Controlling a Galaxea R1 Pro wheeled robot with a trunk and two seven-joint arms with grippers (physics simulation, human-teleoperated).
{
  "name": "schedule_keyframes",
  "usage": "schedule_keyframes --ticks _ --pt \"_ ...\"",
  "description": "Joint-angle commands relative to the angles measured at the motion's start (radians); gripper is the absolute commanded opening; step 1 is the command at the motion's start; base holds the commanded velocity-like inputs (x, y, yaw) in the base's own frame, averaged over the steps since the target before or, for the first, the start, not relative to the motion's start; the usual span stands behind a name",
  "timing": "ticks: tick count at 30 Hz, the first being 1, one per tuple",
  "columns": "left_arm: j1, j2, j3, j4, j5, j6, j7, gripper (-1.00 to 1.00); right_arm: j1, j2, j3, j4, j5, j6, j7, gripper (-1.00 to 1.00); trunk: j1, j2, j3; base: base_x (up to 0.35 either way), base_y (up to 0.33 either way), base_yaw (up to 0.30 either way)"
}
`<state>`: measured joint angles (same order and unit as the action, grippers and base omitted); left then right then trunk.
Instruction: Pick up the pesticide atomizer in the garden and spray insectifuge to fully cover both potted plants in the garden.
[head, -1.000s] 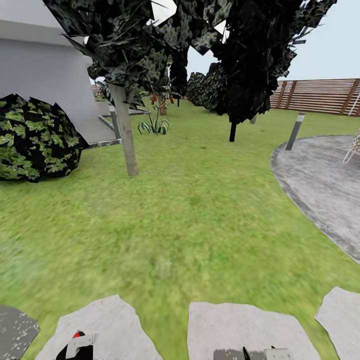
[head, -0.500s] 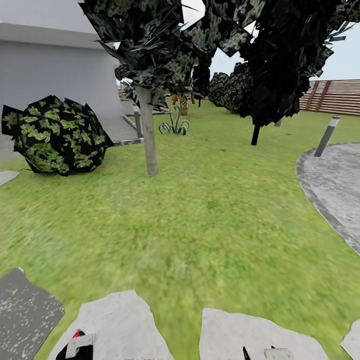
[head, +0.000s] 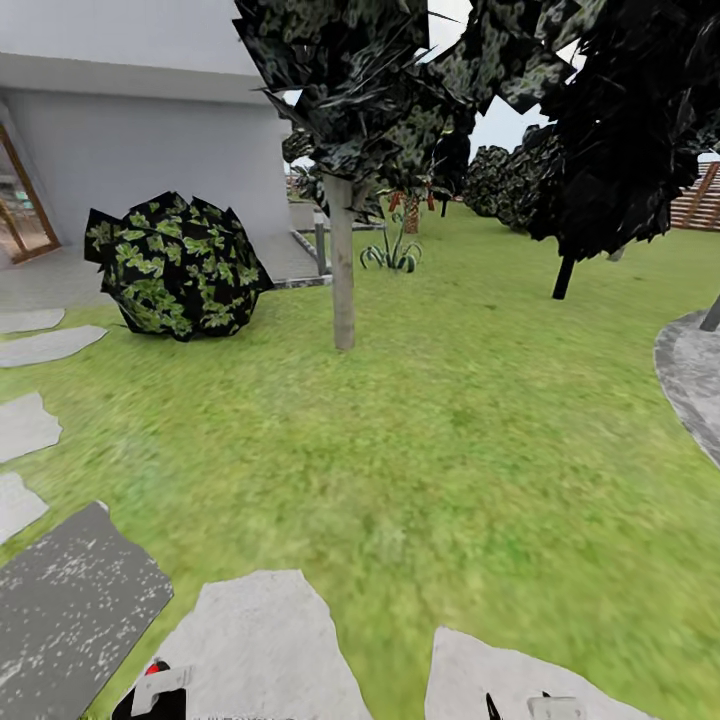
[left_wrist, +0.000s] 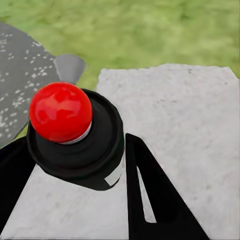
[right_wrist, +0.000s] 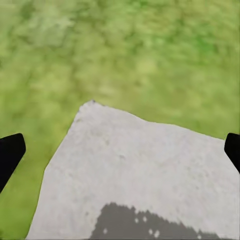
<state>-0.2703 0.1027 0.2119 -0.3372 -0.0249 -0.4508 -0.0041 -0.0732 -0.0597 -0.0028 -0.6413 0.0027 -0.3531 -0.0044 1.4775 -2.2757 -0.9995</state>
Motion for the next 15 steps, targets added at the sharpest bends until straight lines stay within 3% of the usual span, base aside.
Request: schedule_keyframes --ticks 1,15 --pt "-0.001 -0.001 0.003 0.001 -0.003 -0.003 -0.001 -1.00 0.000 0.000 0.000 0.000 0.000 -0.003 0.000 1.00 0.000 0.000 0.000 0.000 0.120 0.277" --pt "-0.001 -0.001 0.003 0.001 -0.003 -0.003 0.000 -1.00 0.000 0.000 0.000 0.000 0.000 -0.003 0.000 1.00 0.000 0.000 0.005 0.053 0.285 0.277"
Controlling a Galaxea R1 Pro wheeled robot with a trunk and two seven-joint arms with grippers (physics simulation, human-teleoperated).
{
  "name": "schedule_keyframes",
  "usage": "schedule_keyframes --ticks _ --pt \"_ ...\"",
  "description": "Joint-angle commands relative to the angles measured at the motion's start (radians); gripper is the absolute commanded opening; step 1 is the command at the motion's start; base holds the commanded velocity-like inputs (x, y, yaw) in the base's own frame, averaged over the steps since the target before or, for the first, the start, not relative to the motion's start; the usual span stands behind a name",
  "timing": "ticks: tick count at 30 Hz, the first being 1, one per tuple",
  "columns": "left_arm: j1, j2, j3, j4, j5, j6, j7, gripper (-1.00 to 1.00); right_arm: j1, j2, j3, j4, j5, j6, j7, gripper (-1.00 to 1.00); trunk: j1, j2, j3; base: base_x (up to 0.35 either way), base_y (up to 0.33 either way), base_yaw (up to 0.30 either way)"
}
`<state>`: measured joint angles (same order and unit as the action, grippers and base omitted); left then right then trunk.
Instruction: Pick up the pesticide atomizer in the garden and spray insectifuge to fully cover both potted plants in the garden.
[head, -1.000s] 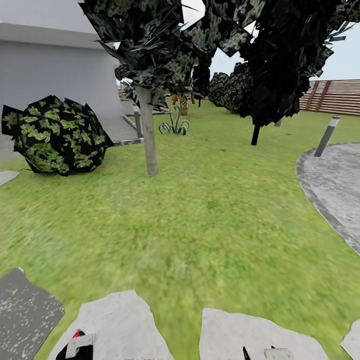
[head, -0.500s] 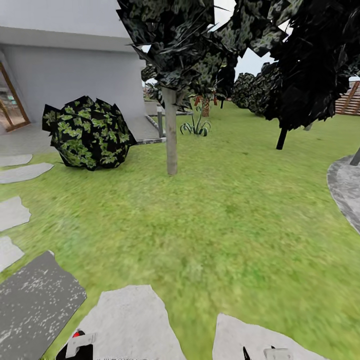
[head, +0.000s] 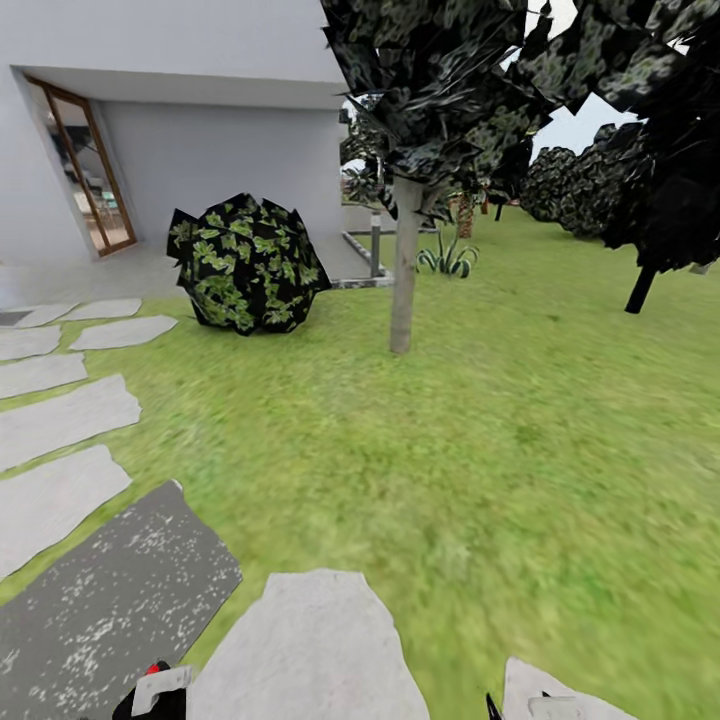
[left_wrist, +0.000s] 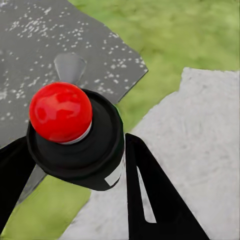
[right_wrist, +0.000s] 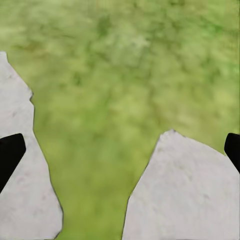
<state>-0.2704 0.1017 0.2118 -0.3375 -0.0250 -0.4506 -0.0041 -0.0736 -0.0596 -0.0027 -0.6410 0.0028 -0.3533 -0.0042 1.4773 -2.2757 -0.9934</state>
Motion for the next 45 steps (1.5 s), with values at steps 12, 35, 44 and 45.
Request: schedule_keyframes --ticks 12,35,44,45 --pt "-0.001 0.000 0.003 0.004 -0.003 -0.005 -0.001 -1.00 0.000 0.000 0.000 0.000 0.000 -0.003 0.000 1.00 0.000 0.000 0.004 0.154 0.301 0.277" --pt "-0.001 -0.001 0.003 0.005 -0.003 -0.006 -0.001 -1.00 0.000 0.000 0.000 0.000 0.000 -0.003 0.000 1.00 0.000 0.000 0.013 0.177 0.290 0.277" --pt "-0.001 -0.001 0.003 0.005 -0.003 -0.005 -0.001 -1.00 0.000 0.000 0.000 0.000 0.000 -0.003 0.000 1.00 0.000 0.000 0.017 0.178 0.289 0.277" --pt "-0.001 -0.001 0.003 0.004 -0.003 -0.005 -0.001 -1.00 0.000 0.000 0.000 0.000 0.000 -0.003 0.000 1.00 0.000 0.000 0.017 0.178 0.289 0.277"
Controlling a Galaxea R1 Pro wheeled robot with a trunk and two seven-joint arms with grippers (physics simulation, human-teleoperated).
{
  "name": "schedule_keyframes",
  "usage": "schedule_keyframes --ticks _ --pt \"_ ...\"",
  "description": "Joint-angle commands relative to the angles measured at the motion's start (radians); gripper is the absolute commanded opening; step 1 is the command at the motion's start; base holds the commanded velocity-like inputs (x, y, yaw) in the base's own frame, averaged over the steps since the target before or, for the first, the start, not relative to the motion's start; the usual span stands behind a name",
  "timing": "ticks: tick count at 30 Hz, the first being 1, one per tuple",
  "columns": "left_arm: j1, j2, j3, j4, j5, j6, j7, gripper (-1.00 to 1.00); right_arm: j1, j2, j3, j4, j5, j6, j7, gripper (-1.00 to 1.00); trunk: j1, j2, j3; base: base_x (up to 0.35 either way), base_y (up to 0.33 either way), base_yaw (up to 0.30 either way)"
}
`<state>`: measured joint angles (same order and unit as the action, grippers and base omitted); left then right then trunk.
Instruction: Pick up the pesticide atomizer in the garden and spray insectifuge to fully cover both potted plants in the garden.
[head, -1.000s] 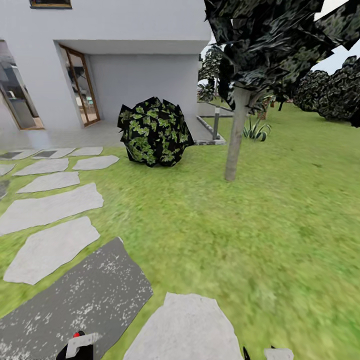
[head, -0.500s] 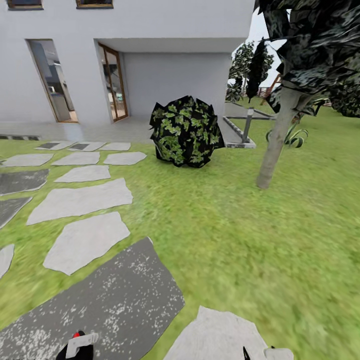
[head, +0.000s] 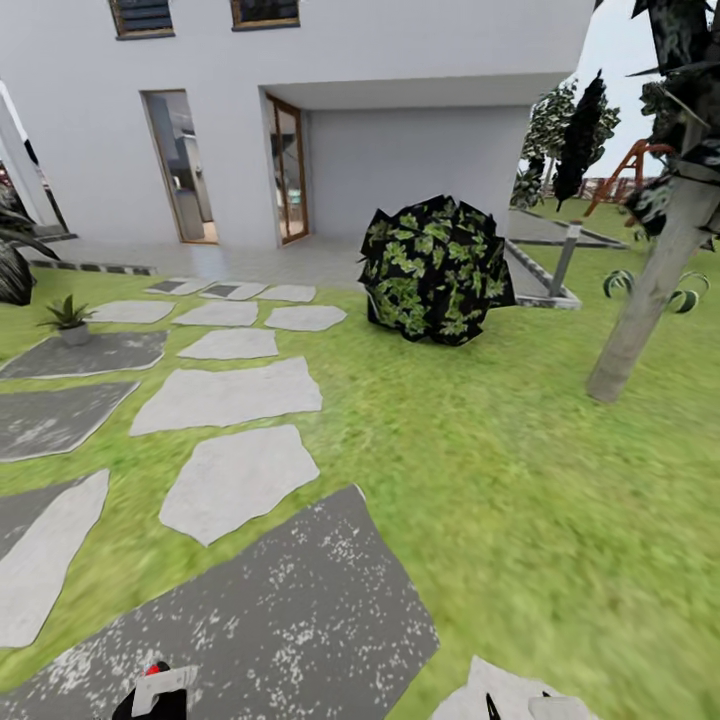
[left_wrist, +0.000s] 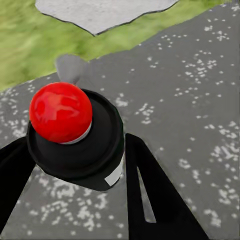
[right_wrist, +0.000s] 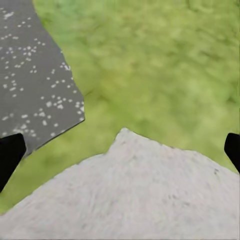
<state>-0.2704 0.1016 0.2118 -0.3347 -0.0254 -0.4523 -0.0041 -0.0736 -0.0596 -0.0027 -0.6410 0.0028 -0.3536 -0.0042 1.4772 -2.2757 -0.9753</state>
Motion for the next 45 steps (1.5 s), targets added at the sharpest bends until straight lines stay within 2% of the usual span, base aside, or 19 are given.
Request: schedule_keyframes --ticks 1,45 --pt "-0.001 0.000 0.003 0.001 -0.003 -0.003 -0.001 -1.00 0.000 0.000 0.000 0.000 0.000 -0.003 0.000 1.00 0.000 0.000 0.000 0.178 0.289 0.277" --pt "-0.001 0.000 0.003 0.003 -0.004 -0.002 -0.001 -1.00 0.000 0.000 0.000 0.001 0.000 -0.002 0.000 1.00 0.000 0.000 0.017 0.202 0.284 0.277"
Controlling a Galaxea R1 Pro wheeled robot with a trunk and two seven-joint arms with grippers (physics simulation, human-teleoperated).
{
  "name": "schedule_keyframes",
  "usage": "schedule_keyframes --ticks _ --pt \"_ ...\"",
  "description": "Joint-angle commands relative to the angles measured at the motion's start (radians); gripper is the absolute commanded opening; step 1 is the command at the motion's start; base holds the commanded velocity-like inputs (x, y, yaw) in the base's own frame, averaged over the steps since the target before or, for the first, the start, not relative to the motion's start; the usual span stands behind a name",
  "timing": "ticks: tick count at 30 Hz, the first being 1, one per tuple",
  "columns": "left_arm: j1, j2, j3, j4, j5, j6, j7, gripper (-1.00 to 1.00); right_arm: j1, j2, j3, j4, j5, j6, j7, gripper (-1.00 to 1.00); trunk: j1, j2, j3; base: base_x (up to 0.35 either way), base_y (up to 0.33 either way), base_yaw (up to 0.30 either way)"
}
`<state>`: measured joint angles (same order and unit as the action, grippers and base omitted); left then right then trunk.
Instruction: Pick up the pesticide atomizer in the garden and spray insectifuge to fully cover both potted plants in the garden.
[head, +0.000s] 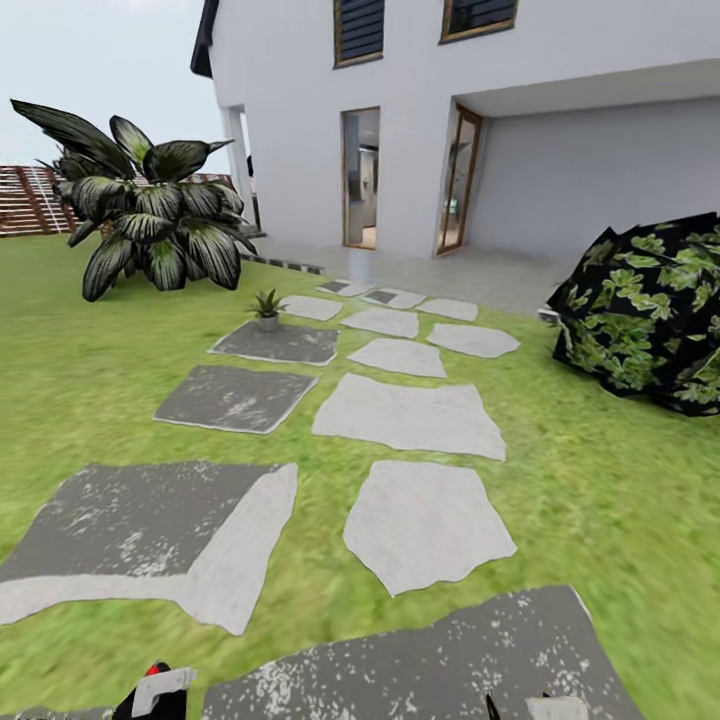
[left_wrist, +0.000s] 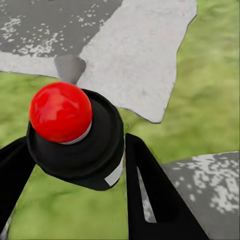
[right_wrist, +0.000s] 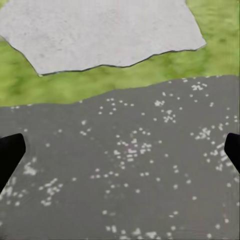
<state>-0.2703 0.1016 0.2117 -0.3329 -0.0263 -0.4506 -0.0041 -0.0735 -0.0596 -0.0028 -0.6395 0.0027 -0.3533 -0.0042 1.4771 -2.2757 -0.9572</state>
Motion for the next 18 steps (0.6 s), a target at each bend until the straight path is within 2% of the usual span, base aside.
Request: schedule_keyframes --ticks 1,18 --pt "-0.001 0.000 0.003 0.002 -0.003 -0.003 -0.001 -1.00 0.000 0.000 0.000 0.000 0.000 -0.003 0.000 1.00 0.000 0.000 0.000 0.227 0.279 0.271" --pt "-0.001 0.000 0.003 0.002 -0.003 -0.003 0.001 -1.00 0.000 0.000 0.000 0.000 0.000 -0.003 0.000 1.00 0.000 0.000 0.006 0.228 0.279 0.252"
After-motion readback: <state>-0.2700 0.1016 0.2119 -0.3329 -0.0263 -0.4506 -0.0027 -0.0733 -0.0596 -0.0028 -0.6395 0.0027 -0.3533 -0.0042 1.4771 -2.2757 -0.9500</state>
